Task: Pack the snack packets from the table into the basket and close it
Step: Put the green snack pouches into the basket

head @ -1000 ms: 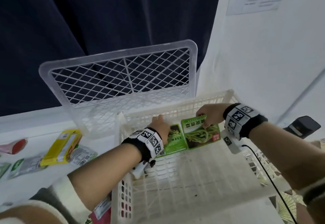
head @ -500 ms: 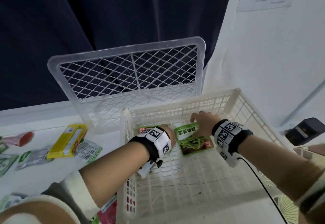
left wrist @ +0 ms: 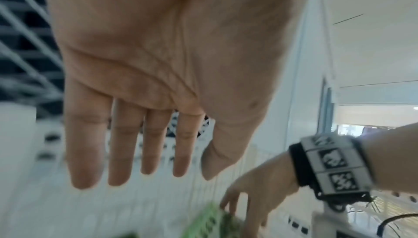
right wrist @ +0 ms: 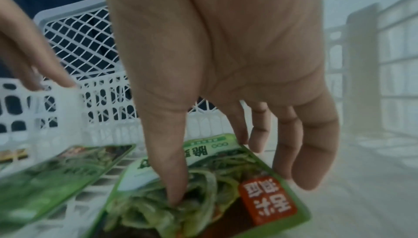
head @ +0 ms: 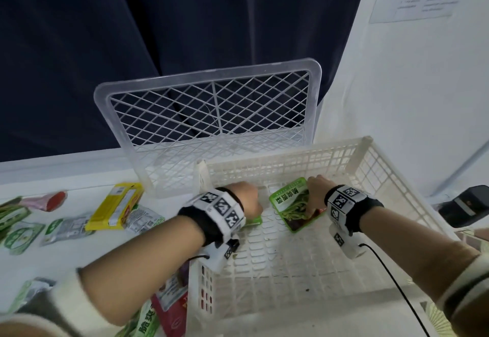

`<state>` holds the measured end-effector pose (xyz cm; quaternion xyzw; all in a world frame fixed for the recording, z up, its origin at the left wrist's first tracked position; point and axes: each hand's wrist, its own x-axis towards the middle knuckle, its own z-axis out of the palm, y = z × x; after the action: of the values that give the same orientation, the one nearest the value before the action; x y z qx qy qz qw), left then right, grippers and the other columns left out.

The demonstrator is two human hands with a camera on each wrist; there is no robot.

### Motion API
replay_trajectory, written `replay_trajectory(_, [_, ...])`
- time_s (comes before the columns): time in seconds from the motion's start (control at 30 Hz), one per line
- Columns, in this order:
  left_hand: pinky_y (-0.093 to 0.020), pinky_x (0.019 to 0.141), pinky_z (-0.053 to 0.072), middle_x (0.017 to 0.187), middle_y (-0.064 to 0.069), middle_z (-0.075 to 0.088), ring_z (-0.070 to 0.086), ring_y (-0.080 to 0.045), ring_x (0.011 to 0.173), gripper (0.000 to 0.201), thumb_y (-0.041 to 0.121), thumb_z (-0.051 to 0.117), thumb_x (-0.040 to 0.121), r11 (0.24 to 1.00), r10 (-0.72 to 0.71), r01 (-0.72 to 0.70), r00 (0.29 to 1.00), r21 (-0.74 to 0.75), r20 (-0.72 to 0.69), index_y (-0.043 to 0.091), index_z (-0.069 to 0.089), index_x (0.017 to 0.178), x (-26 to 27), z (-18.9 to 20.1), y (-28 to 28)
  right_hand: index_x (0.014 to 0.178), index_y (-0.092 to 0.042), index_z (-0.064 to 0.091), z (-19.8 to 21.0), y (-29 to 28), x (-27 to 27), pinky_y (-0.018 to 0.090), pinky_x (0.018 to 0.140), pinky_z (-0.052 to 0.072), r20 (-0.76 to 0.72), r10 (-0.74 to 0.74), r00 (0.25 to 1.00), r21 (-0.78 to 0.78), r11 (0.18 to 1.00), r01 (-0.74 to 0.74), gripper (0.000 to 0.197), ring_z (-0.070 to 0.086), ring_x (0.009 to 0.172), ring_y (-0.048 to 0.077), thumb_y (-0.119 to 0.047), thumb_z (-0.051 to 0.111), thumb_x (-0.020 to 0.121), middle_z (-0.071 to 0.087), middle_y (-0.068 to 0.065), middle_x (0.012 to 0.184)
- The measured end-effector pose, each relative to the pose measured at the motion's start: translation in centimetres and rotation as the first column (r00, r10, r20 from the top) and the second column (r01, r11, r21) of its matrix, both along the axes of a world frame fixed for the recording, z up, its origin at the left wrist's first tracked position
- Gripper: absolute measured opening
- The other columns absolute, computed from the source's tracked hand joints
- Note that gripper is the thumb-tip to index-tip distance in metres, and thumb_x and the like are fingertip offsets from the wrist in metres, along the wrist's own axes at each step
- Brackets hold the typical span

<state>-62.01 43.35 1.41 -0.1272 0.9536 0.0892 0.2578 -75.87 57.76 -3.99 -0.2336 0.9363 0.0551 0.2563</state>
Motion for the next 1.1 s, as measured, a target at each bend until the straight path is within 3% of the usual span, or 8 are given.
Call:
replay_trajectory(0.27, [-0.037,0.099,0.045,0.133,0.007,0.052,0.052,-0.013,0.115,0.035,0.044,0.050,0.090,0.995,0.087,-0.062,0.933,0.081,-0.350,0.030,0.056,0.122,7.8,7.9,-4.2,0.124,-0.005,0.046,-0.5,-0.7,-0.1,0.042,0.094,0.049,0.033,-0.167,0.985,-0.058,0.984,0.169,0.084,0.055,0.115,0.032,-0.046,0.085,0.061,0.052,0.014,0.126])
replay_trajectory(0.43, [-0.028,0.088,0.042,0.128,0.006,0.056,0.055,-0.014,0.113,0.032,0.042,0.052,0.091,0.962,0.268,-0.267,0.899,0.051,-0.345,0.028,0.060,0.119,12.5,5.6,-9.3,0.111,0.002,0.061,3.3,-1.6,0.5,0.030,0.069,0.051,0.183,-0.055,0.981,-0.197,0.976,0.092,0.035,0.062,0.088,0.027,-0.027,0.056,0.092,0.067,0.015,0.106])
replay_trajectory(0.53, [-0.026,0.084,0.043,0.123,0.003,0.062,0.059,-0.015,0.106,0.029,0.038,0.054,0.092,0.933,0.359,-0.344,0.872,0.106,-0.333,0.023,0.063,0.116,15.4,3.1,-11.4,0.095,-0.003,0.057,4.9,-3.1,1.9,0.025,0.059,0.053,0.448,-0.130,0.885,-0.463,0.813,0.353,0.010,0.060,0.074,0.021,-0.013,0.056,0.094,0.062,0.010,0.085])
replay_trajectory(0.67, [-0.029,0.086,0.050,0.110,0.001,0.069,0.064,-0.015,0.098,0.021,0.032,0.056,0.091,0.900,0.435,-0.391,0.839,0.192,-0.327,0.019,0.068,0.103,18.2,-0.6,-12.0,0.082,-0.002,0.057,2.3,-7.3,4.8,0.026,0.057,0.050,0.626,-0.186,0.757,-0.439,0.718,0.539,0.011,0.059,0.068,0.020,-0.007,0.063,0.089,0.062,0.012,0.080])
replay_trajectory(0.77, [-0.033,0.088,0.052,0.106,0.002,0.069,0.064,-0.018,0.101,0.022,0.030,0.055,0.090,0.879,0.474,-0.425,0.830,0.217,-0.294,0.019,0.067,0.104,19.2,-2.8,-12.0,0.068,-0.008,0.055,-0.5,-9.9,5.0,0.029,0.063,0.048,0.471,-0.185,0.863,-0.468,0.776,0.422,0.026,0.058,0.068,0.021,-0.020,0.071,0.084,0.062,0.011,0.079])
replay_trajectory(0.9, [-0.035,0.091,0.051,0.107,0.004,0.068,0.063,-0.016,0.101,0.023,0.034,0.055,0.088,0.864,0.496,-0.440,0.829,0.246,-0.260,0.022,0.066,0.104,20.3,-4.2,-11.6,0.061,-0.007,0.044,-0.8,-10.6,6.4,0.022,0.043,0.034,0.038,-0.121,0.992,-0.270,0.954,0.127,0.055,0.053,0.058,0.015,-0.052,0.071,0.077,0.051,0.001,0.060])
replay_trajectory(1.03, [-0.035,0.089,0.052,0.105,0.007,0.069,0.064,-0.015,0.097,0.023,0.037,0.053,0.088,0.853,0.513,-0.450,0.813,0.263,-0.275,0.023,0.066,0.102,22.5,-4.8,-11.6,0.108,0.004,0.055,0.9,-10.3,9.1,0.031,0.070,0.050,-0.131,-0.018,0.991,-0.165,0.986,-0.004,0.059,0.064,0.098,0.028,-0.049,0.063,0.085,0.066,0.013,0.104])
replay_trajectory(1.1, [-0.034,0.088,0.052,0.105,0.008,0.069,0.064,-0.015,0.097,0.022,0.037,0.052,0.089,0.847,0.527,-0.463,0.797,0.262,-0.295,0.025,0.066,0.102,24.5,-4.9,-12.3,0.110,-0.004,0.060,3.4,-10.4,11.0,0.033,0.076,0.049,-0.127,0.065,0.990,-0.233,0.968,-0.093,0.046,0.063,0.099,0.028,-0.045,0.058,0.089,0.066,0.011,0.109])
